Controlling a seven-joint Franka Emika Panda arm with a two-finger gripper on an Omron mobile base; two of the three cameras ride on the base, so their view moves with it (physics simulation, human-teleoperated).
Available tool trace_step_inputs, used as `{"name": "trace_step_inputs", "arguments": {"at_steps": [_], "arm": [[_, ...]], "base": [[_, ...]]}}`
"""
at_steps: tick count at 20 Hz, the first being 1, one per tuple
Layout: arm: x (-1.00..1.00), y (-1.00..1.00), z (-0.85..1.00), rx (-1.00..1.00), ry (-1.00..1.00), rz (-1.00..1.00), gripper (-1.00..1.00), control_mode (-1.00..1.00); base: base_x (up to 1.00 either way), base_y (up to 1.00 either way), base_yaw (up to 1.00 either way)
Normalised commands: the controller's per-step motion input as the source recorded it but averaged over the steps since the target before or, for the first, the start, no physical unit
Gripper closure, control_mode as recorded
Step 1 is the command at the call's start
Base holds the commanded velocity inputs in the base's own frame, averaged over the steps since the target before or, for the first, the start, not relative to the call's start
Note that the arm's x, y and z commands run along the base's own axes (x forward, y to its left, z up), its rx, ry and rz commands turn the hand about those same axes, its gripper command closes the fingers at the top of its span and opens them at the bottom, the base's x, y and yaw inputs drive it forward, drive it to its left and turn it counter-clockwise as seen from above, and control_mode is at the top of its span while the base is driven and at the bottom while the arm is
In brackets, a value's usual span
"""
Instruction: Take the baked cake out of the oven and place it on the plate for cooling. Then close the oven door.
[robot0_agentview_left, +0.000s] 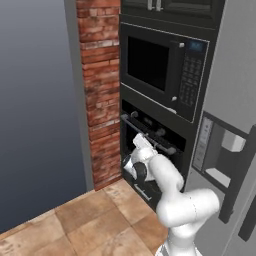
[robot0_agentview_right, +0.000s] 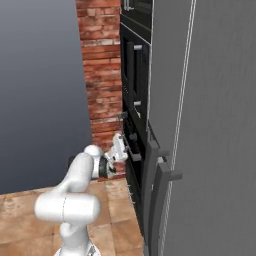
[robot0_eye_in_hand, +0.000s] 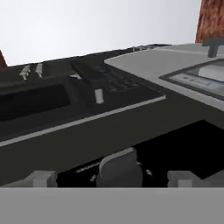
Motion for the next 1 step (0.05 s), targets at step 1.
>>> {"name": "trace_step_inputs", "arguments": {"at_steps": [1], "arm": [[1.00,-0.11,-0.49,0.21,0.03,0.10,-1.00,-1.00]], "base": [[0.00,0.00,0.00]]}}
